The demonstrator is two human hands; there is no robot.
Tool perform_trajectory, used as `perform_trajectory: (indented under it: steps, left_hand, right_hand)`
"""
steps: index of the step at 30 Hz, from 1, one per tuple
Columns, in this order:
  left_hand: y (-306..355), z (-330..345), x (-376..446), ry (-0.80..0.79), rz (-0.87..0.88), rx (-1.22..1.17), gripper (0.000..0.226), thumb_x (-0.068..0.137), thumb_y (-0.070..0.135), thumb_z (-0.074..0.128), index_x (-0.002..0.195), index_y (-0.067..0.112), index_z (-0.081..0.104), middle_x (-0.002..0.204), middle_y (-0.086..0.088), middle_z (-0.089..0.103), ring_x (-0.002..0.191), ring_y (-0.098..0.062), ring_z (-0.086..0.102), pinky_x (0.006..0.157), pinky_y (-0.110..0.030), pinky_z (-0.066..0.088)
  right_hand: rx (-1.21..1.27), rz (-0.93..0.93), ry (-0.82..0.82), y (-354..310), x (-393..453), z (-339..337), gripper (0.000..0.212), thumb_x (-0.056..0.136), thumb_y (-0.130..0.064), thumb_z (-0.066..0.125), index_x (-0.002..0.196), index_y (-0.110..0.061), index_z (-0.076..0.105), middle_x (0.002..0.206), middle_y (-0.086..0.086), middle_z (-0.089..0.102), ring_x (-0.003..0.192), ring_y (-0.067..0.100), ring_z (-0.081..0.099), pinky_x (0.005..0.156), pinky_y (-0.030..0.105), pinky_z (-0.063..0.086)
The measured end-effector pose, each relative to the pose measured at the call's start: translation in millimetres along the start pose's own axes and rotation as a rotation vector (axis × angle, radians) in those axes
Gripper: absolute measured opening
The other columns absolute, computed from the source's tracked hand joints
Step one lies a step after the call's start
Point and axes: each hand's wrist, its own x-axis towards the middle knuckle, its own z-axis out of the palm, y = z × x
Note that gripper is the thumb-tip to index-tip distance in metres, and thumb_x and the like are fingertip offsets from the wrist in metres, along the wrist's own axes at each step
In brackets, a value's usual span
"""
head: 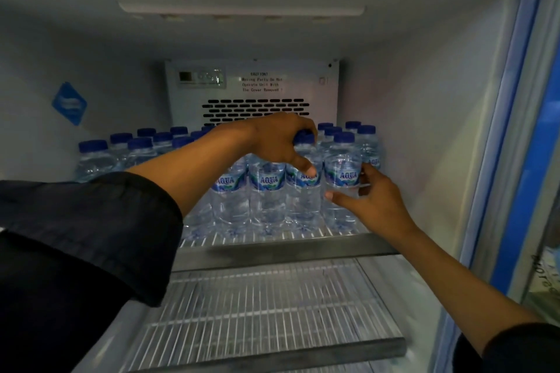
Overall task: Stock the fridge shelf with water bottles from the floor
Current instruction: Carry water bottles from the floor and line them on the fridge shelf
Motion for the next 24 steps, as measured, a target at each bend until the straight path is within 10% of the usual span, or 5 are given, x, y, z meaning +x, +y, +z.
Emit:
perform_trajectory:
  steps: [7, 16, 24]
  left_hand:
    - [-3.4, 0.6, -1.8, 0.044, 0.019, -0.033, 0.063, 0.075, 0.051, 0.075, 0.126, 0.024, 0.051, 0.113, 0.008, 0.052, 0.083, 0.001, 0.049, 0.065, -0.011, 0.033]
    - [1.5, -4.6, 3.1, -0.07, -0.042, 0.069, 0.074, 0.077, 0.057, 0.07, 0.138, 0.03, 0.041, 0.14, 0.001, 0.046, 0.114, -0.021, 0.051, 0.092, -0.033, 0.039]
    - [1.3, -2.3, 3.0, -0.066, -0.027, 0.081, 0.088, 0.076, 0.059, 0.069, 0.149, 0.032, 0.028, 0.153, 0.003, 0.036, 0.092, -0.006, 0.043, 0.093, -0.028, 0.032]
  right_hand:
    - [-0.014, -0.012, 0.0, -0.4, -0.1, -1.0, 0.059, 0.066, -0.038, 0.084, 0.117, -0.035, 0.053, 0.099, -0.028, 0.059, 0.086, -0.021, 0.055, 0.067, -0.003, 0.04]
    - [-0.025, -0.02, 0.002, 1.3, -1.6, -0.6, 0.059, 0.067, -0.042, 0.082, 0.118, -0.032, 0.053, 0.099, -0.029, 0.058, 0.086, -0.022, 0.053, 0.067, -0.004, 0.039]
    - [-0.04, -0.032, -0.022, 2.1, -2.1, -1.1, 0.056, 0.072, -0.038, 0.079, 0.12, -0.031, 0.052, 0.103, -0.03, 0.056, 0.09, -0.021, 0.052, 0.069, -0.004, 0.038]
